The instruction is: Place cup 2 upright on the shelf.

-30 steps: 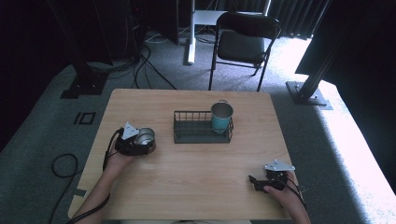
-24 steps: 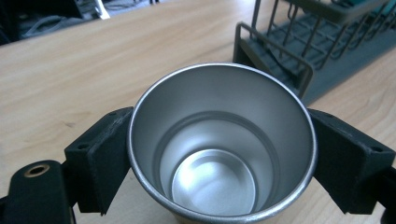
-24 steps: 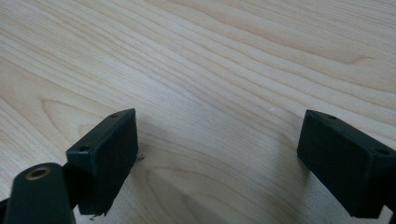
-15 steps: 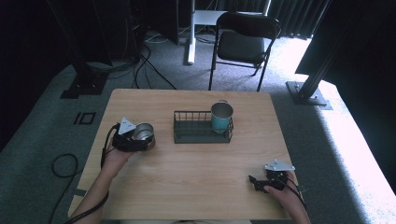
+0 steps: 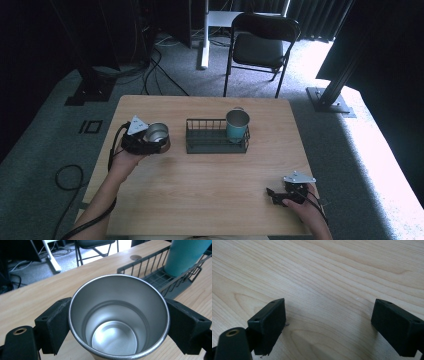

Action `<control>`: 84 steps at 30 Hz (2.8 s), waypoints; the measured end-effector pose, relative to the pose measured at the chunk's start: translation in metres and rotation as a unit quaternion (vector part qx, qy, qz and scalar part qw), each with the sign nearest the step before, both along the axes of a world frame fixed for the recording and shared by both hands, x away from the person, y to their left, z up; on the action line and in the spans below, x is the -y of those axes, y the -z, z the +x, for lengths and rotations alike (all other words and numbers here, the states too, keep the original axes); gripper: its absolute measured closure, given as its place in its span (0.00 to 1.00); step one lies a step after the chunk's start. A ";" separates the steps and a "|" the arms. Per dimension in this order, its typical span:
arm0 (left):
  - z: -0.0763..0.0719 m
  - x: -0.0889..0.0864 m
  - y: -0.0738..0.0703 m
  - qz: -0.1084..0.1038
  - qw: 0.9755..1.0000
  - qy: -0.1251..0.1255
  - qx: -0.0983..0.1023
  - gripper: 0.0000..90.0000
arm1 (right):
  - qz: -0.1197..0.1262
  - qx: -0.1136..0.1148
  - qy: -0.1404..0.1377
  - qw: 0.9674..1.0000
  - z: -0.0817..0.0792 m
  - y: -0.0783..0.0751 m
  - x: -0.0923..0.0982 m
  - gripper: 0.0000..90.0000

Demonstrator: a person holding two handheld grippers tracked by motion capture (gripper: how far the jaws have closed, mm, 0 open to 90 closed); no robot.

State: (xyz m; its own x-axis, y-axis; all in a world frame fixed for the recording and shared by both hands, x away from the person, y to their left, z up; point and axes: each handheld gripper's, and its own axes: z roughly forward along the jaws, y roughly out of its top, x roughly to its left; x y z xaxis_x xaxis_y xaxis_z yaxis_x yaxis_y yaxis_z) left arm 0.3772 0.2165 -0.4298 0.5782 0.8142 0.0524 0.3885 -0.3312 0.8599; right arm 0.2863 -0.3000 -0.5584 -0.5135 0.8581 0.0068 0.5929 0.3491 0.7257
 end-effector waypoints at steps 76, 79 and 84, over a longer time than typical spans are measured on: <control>0.077 0.135 0.029 0.012 0.996 0.074 -0.042 0.15 | 0.000 0.000 0.000 1.000 0.000 0.000 0.000 0.13; 0.075 0.136 0.030 0.014 0.996 0.080 -0.042 0.11 | 0.000 0.000 0.000 1.000 0.000 0.000 0.000 0.13; 0.076 0.130 0.027 -0.004 0.996 0.080 -0.040 0.03 | 0.000 0.000 0.000 1.000 0.000 0.000 0.000 0.13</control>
State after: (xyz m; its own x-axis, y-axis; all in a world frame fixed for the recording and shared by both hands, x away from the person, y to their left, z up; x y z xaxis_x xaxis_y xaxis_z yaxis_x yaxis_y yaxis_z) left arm 0.4530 0.0863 -0.4564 0.7026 0.7116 -0.0059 0.3987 -0.3868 0.8315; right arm 0.2863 -0.3000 -0.5584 -0.5133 0.8582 0.0068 0.5926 0.3487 0.7262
